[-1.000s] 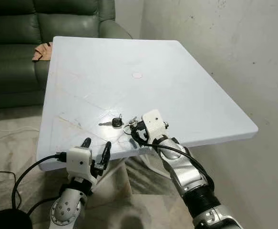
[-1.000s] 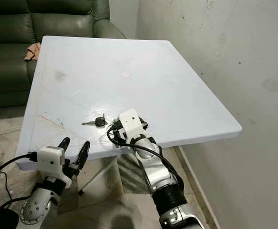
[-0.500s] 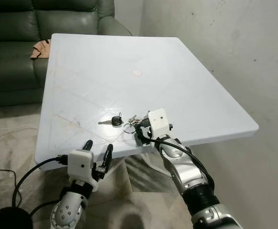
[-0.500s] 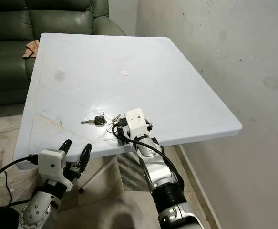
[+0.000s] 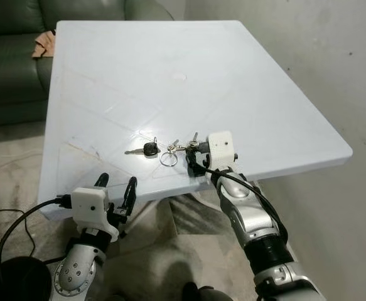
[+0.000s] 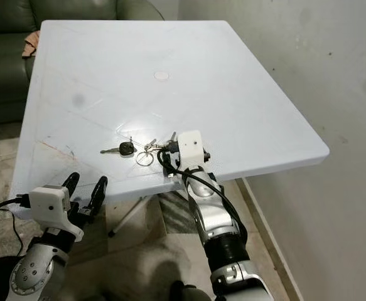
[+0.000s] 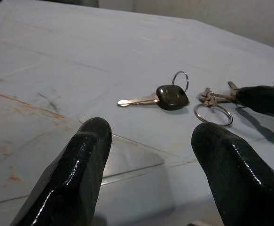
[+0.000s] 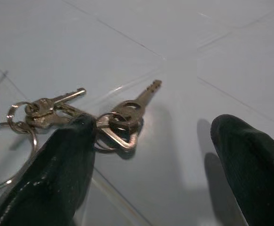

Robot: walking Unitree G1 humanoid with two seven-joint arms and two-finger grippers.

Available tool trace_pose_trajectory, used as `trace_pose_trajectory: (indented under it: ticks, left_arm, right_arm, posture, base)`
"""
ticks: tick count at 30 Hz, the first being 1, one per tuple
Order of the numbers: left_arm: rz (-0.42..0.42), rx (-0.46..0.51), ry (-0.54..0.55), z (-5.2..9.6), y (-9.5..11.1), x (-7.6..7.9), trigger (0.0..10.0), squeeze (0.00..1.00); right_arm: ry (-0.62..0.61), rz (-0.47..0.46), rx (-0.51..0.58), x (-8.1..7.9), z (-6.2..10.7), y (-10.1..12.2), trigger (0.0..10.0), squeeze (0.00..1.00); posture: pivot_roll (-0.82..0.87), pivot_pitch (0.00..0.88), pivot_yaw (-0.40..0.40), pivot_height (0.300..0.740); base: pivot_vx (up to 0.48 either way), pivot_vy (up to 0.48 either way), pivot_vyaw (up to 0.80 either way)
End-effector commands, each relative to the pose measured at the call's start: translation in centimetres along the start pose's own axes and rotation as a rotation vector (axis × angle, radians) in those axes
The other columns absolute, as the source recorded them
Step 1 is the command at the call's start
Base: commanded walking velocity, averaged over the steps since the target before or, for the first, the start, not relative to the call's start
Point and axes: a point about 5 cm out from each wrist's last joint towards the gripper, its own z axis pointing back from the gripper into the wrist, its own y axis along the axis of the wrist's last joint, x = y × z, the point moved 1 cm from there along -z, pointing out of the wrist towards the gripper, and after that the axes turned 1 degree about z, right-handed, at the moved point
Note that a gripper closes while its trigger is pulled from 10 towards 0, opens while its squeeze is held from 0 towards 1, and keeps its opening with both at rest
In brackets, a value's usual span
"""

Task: Hang keys on a hook

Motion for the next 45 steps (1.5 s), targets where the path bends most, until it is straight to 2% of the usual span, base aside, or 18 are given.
trace_pose_trajectory:
  ticks: [1,7,8,11,19,28,30,31,32,33,34,35,36,45]
  left_arm:
    - [0.002,0.006,-0.002,0.1,0.4,0.0,10.0,0.00]
    - [0.007,0.007,-0.001,-0.1,0.6,0.2,10.0,0.00]
    - [0.007,0.009,0.001,-0.1,0.6,0.2,10.0,0.00]
    - [0.005,0.009,0.008,-0.1,0.6,0.1,10.0,0.00]
    - [0.008,0.008,0.015,-0.1,0.7,0.0,10.0,0.00]
    - [0.015,0.004,0.041,0.4,0.6,0.1,10.0,0.00]
    - [0.015,0.003,0.043,0.5,0.6,0.1,10.0,0.00]
    - [0.015,0.002,0.046,0.5,0.6,0.1,10.0,0.00]
    - [0.016,0.002,0.047,0.5,0.6,0.1,10.0,0.00]
    - [0.016,0.001,0.048,0.5,0.6,0.1,10.0,0.00]
    - [0.016,0.001,0.049,0.5,0.6,0.1,10.0,0.00]
    - [0.016,0.000,0.050,0.5,0.5,0.1,10.0,0.00]
    - [0.016,0.000,0.051,0.5,0.5,0.1,10.0,0.00]
    - [0.017,0.000,0.056,0.5,0.6,0.1,10.0,0.00]
  right_arm:
    - [0.011,-0.010,0.040,-0.4,0.0,0.7,10.0,0.00]
    - [0.050,0.001,0.055,-1.1,0.0,1.2,10.0,0.00]
    - [0.059,0.036,0.061,-1.2,0.1,1.2,10.0,0.00]
    - [0.060,0.065,0.063,-1.2,0.1,1.3,10.0,0.00]
    - [0.082,0.071,0.041,-1.4,0.2,1.1,10.0,0.00]
    - [0.128,0.062,0.019,-2.8,0.1,1.2,10.0,0.00]
    - [0.138,0.055,0.009,-3.1,0.1,1.2,9.1,0.00]
    - [0.140,0.047,0.005,-3.2,0.0,1.2,8.1,0.00]
    - [0.139,0.048,0.004,-3.2,0.0,1.2,4.4,0.00]
    - [0.138,0.049,0.004,-3.3,0.0,1.2,4.4,0.00]
    - [0.140,0.049,-0.004,-3.4,0.0,1.2,2.6,0.00]
    - [0.141,0.048,-0.006,-3.4,0.0,1.2,2.1,0.00]
    - [0.140,0.049,0.000,-3.4,0.0,1.3,0.0,0.00]
    - [0.103,0.048,-0.011,-3.1,-0.2,1.5,0.0,0.00]
  posture:
    - [0.06,0.228,-0.099,0.740]
    - [0.06,0.223,-0.105,0.740]
    - [0.06,0.222,-0.107,0.740]
    - [0.07,0.225,-0.112,0.740]
    - [0.07,0.227,-0.114,0.740]
    - [0.08,0.246,-0.140,0.740]
    - [0.08,0.249,-0.141,0.740]
    - [0.08,0.249,-0.141,0.740]
    - [0.08,0.249,-0.141,0.740]
    - [0.08,0.249,-0.141,0.740]
    - [0.08,0.251,-0.143,0.740]
    - [0.08,0.251,-0.143,0.740]
    - [0.08,0.252,-0.144,0.740]
    - [0.08,0.254,-0.145,0.740]
  base:
    - [0.000,0.000,0.00]
    - [0.000,0.000,0.00]
    - [0.000,0.000,0.00]
    - [0.000,0.000,0.00]
    - [0.000,0.000,0.00]
    - [0.000,0.000,0.00]
    - [0.000,0.000,0.00]
    - [0.000,0.000,0.00]
    - [0.000,0.000,0.00]
    - [0.000,0.000,0.00]
    - [0.000,0.000,0.00]
    - [0.000,0.000,0.00]
    - [0.000,0.000,0.00]
    - [0.000,0.000,0.00]
